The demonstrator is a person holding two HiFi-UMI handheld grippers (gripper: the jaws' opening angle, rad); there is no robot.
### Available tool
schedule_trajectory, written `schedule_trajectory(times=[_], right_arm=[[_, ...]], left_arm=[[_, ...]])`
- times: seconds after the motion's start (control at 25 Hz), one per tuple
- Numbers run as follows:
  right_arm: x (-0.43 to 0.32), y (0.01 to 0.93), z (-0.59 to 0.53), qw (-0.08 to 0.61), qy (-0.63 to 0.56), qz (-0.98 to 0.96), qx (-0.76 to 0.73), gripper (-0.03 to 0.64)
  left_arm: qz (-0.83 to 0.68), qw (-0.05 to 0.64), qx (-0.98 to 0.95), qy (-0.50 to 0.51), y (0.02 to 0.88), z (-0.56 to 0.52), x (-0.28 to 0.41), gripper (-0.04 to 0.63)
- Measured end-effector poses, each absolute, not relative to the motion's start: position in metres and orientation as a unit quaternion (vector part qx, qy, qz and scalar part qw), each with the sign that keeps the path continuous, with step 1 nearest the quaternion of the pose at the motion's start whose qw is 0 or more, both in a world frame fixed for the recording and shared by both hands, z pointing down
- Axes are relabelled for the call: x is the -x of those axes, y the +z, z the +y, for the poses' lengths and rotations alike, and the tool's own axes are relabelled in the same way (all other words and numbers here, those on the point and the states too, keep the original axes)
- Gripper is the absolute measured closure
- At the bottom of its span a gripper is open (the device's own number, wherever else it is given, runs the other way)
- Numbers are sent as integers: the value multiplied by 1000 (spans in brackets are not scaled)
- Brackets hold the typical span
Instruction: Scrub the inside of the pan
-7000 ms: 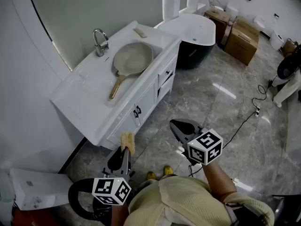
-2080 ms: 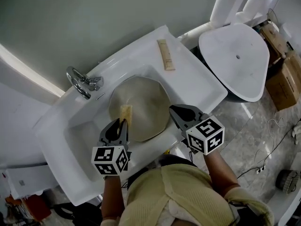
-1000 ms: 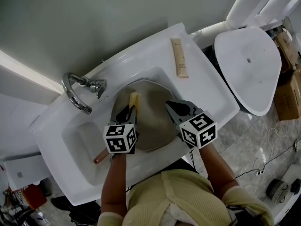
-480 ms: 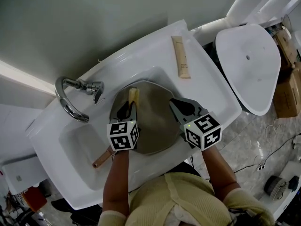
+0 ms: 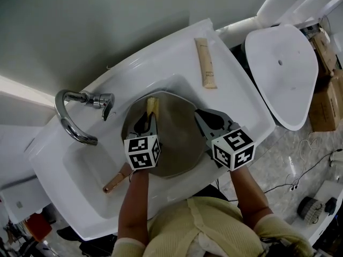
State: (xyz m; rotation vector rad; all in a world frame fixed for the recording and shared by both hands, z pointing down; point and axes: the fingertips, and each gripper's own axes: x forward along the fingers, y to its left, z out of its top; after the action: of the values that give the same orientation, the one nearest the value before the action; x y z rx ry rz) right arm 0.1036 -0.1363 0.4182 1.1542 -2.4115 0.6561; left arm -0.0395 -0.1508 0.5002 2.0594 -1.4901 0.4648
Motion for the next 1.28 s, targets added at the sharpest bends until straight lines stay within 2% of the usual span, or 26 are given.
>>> schedule_trajectory(times=[0.16, 0.56, 1.28], right_arm=[[-103, 420, -139, 205, 225, -860, -409, 589], [-117, 445, -148, 308, 166, -831, -433, 588], [-117, 462, -148, 332, 183, -821, -426, 588]], left_arm=[[-548, 276, -768, 181, 506, -155, 38, 476], [-530, 282, -775, 197, 519, -153, 28, 476], [-476, 286, -805, 210, 528, -148, -19, 474]])
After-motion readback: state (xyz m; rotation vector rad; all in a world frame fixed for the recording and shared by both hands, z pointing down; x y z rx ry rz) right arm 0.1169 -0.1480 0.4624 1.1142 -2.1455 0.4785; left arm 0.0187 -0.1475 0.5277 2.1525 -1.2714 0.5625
